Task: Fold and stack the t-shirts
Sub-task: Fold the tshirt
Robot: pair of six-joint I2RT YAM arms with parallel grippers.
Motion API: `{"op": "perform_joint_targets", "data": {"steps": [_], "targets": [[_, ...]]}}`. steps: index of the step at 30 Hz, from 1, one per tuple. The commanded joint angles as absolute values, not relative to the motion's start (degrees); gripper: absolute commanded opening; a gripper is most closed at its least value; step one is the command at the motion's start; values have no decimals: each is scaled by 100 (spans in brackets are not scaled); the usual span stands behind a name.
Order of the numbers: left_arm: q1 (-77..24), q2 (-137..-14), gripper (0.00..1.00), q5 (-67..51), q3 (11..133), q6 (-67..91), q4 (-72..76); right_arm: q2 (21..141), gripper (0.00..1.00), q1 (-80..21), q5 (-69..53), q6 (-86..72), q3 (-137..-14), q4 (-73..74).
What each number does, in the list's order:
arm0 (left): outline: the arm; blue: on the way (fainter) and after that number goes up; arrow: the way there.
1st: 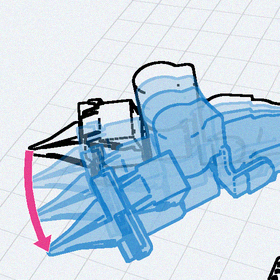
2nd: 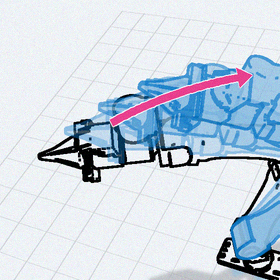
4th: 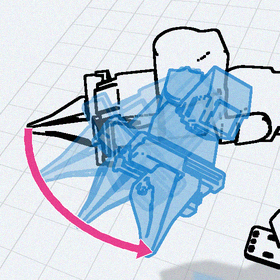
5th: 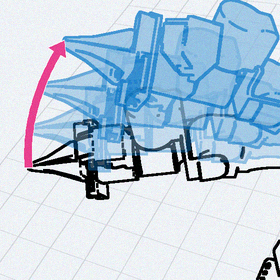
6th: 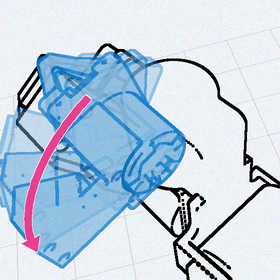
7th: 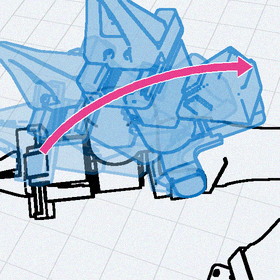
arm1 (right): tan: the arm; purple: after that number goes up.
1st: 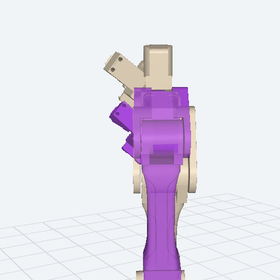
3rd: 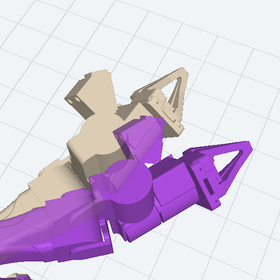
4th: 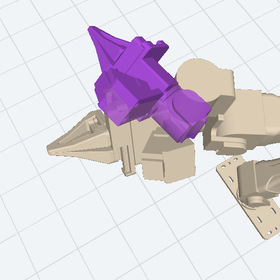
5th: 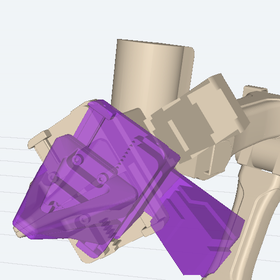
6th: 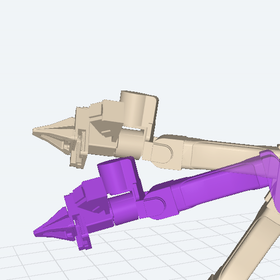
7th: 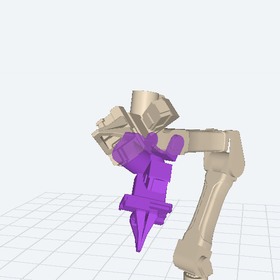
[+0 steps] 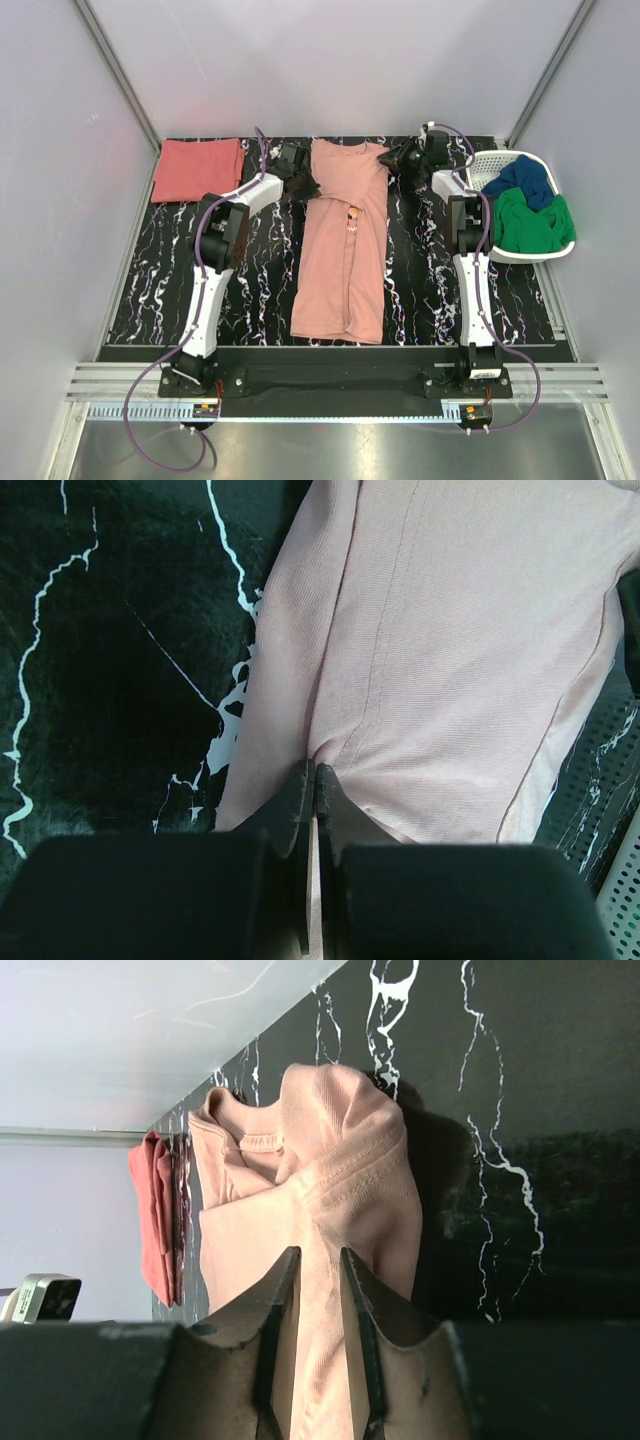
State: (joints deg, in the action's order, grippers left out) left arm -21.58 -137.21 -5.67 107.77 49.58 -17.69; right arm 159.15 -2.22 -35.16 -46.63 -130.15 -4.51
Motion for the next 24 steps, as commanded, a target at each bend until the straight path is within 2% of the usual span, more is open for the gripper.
{"op": "perform_joint_targets", "data": {"steps": [1,2,4,8,11,12,15,18,21,24], "targets": [[-2171,-13430,0,-325,10600,4887,-2030,15364,29,-229,-3463,-4763,-12797,-1326],[-2171,-13421,0,-334,10582,4887,-2030,15355,35,-237,-3559,-4798,-12719,-1458],[-2171,-13412,0,-334,10556,4860,-2013,15372,40,-229,-3621,-4808,-12718,-1679],[-2171,-13456,0,-404,10564,4852,-1995,15407,43,-229,-3551,-4720,-12876,-1529],[-2180,-13456,0,-378,10556,4860,-1986,15460,36,-228,-3516,-4728,-12893,-1529],[-2180,-13456,0,-369,10547,4860,-1986,15495,30,-229,-3507,-4737,-12937,-1538],[-2188,-13447,0,-334,10521,4860,-2004,15776,23,-229,-3393,-4764,-13376,-1058],[-2188,-13438,0,-308,10520,4852,-2021,16013,24,-220,-3279,-4781,-13623,-880],[-2188,-13482,0,-308,10538,4860,-2021,16171,31,-229,-3050,-4772,-13798,-642],[-2188,-13544,0,-351,10556,4878,-1978,16374,31,-229,-2988,-4781,-14071,-440]]}}
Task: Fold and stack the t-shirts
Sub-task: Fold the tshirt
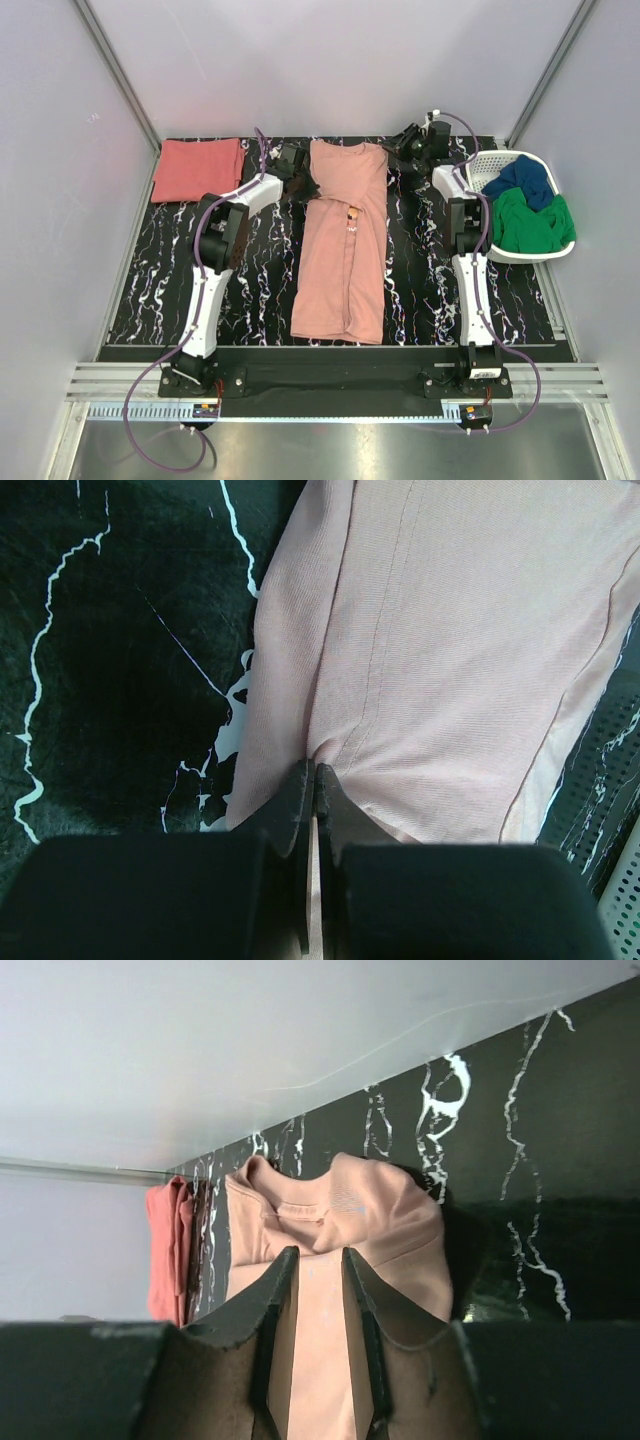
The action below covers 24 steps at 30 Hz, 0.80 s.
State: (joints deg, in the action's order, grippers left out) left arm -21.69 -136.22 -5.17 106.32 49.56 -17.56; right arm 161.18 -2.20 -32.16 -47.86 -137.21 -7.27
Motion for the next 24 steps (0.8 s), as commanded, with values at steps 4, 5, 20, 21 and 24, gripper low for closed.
{"op": "perform_joint_targets", "data": {"steps": [4,5,20,21,24], "targets": [[-2188,-13579,0,-369,10600,4878,-1960,16523,29,-229,-2883,-4746,-14203,-264],[-2188,-13579,0,-360,10591,4878,-1960,16541,28,-220,-2839,-4737,-14221,-194],[-2145,-12931,44,-475,10643,4484,-2074,16314,50,-220,-2786,-4466,-14889,-97],[-2118,-12807,47,-457,10652,4413,-2240,16173,52,-228,-2777,-4378,-14828,-36],[-1995,-12253,52,-501,10609,4158,-2591,15322,61,-229,-2672,-4079,-14205,219]]}}
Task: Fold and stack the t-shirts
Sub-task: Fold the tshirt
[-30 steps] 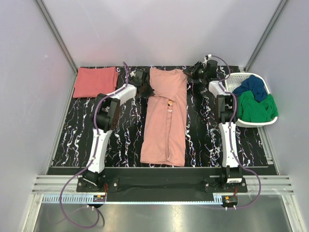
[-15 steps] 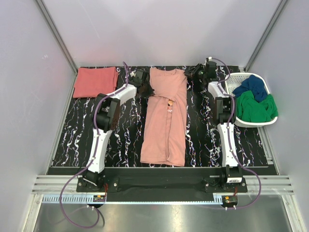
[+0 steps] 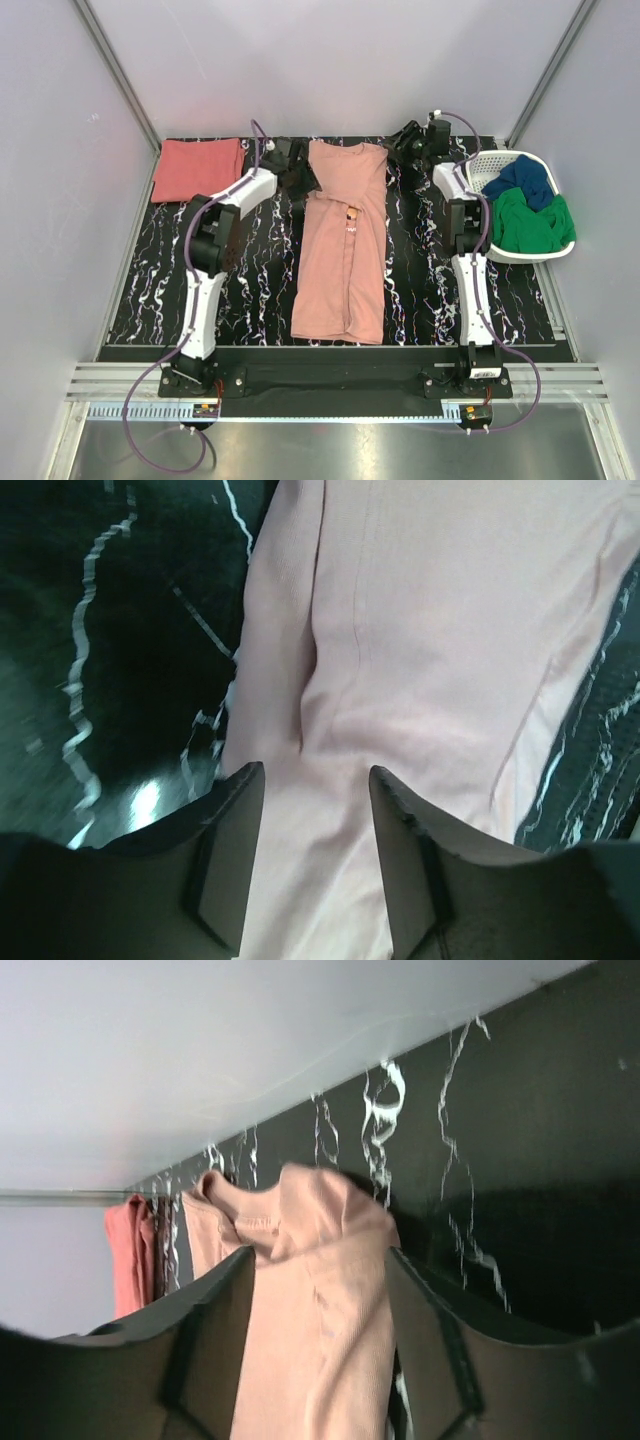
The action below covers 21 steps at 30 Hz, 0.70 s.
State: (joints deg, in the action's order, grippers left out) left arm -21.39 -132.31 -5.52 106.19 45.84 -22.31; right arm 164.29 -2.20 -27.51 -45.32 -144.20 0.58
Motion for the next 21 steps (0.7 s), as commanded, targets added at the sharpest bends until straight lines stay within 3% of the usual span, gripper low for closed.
{"op": "perform_joint_targets", "data": {"steps": [1,2,4,14,21], "targets": [[-1969,-12078,52,-466,10556,4079,-2688,14832,64,-220,-2646,-4000,-13838,333],[-1969,-11920,54,-414,10416,3922,-2803,14575,71,-228,-2611,-3921,-13625,612],[-2004,-11436,55,-456,10153,3719,-3058,13767,74,-263,-2575,-3762,-12811,904],[-3083,-9528,51,-1212,7252,3146,-2523,10435,72,-1255,-1328,-2707,-9161,3750],[-4341,-9370,48,-1362,6356,3726,-1928,7906,66,-1432,-1397,-3085,-6436,3840]]}}
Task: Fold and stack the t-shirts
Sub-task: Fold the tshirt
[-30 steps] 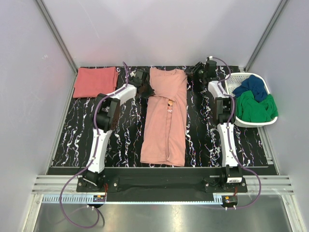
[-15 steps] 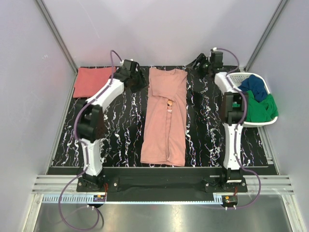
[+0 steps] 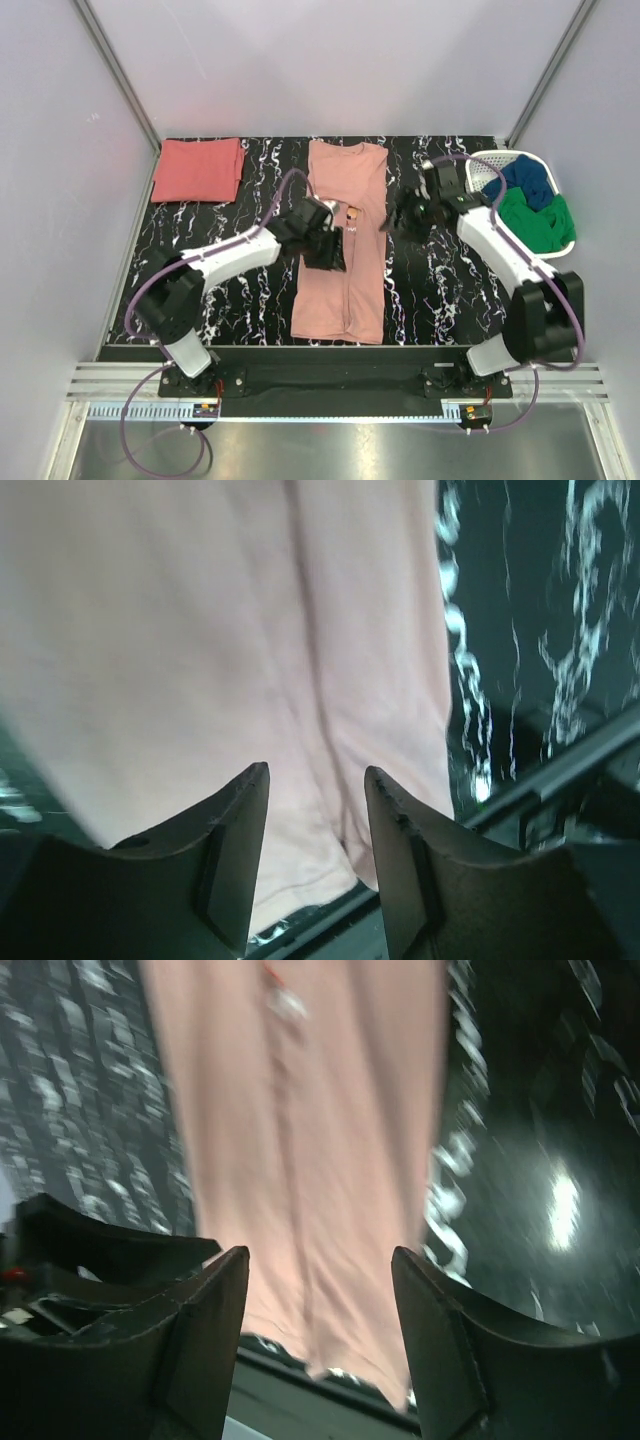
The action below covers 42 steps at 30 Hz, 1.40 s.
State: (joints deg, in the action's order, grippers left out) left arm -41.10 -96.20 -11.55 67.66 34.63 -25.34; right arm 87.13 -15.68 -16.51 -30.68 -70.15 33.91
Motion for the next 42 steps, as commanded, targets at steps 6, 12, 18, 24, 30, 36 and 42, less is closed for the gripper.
{"op": "perform_joint_targets", "data": {"steps": [6,12,18,24,30,36,42], "targets": [[-5114,-9333,51,-1301,5889,4157,-1503,6708,62,-1529,-1608,-3322,-4785,3938],[-5571,-9606,48,-994,5871,4473,-1556,6206,58,-1573,-2091,-3524,-3641,3420],[-5801,-9888,34,-510,6021,4675,-1960,6073,55,-1696,-2443,-3770,-2981,2874],[-5827,-9660,6,-466,5670,5115,-1723,5967,53,-2118,-2435,-4131,-2593,2391],[-5845,-9826,0,-299,5581,5300,-1960,6223,57,-2530,-2400,-4350,-2364,2048],[-5959,-9765,29,-202,5502,5432,-1986,6416,57,-2803,-2329,-4535,-2285,1864],[-5959,-9519,41,-167,5748,5353,-2487,6539,54,-3155,-2075,-4667,-2320,2003]]}}
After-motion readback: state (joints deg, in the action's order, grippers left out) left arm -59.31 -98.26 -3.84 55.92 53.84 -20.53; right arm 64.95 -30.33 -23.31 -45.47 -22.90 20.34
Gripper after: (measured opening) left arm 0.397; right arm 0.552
